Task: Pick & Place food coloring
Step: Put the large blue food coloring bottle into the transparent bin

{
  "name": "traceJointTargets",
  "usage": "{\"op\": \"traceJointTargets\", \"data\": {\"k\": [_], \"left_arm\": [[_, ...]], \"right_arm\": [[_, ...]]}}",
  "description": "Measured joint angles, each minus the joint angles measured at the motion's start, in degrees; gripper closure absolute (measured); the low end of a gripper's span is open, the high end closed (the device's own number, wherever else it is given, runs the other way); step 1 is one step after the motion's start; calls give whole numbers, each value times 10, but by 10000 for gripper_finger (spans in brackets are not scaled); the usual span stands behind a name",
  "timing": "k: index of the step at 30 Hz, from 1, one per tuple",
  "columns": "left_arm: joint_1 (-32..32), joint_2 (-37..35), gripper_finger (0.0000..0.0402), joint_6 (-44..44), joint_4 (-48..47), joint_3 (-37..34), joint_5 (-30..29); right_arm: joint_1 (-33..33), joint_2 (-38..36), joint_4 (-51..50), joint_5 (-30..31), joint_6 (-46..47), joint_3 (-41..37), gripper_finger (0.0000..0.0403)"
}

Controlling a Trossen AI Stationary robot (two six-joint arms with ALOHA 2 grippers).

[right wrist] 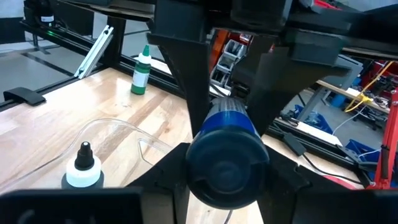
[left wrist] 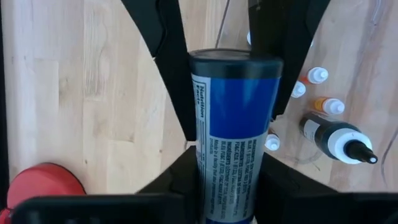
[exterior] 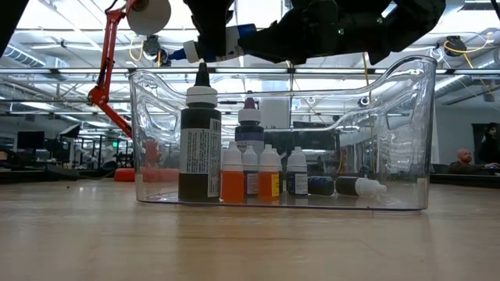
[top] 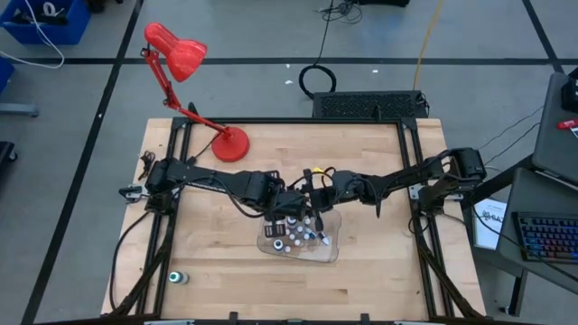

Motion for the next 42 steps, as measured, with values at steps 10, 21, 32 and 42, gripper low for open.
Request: {"op": "traceJointTargets", "data": {"k": [10,21,32,42], "left_arm": [[-56,-50,131,-63,-1,0,-182],[-126,-70,128,-182,-33,-70,-439],[-119,-221,166,-284,131,-333,-543],[-47,-414,196,151,748,-601,-186]], "right_arm": [[-12,-41,-55,30,-2,-13,278],[-33,-106,146,27,42,-122,279],[-34,-117,166,29,60,-159,279],[-39,-117,203,14,69,-166,279]]}}
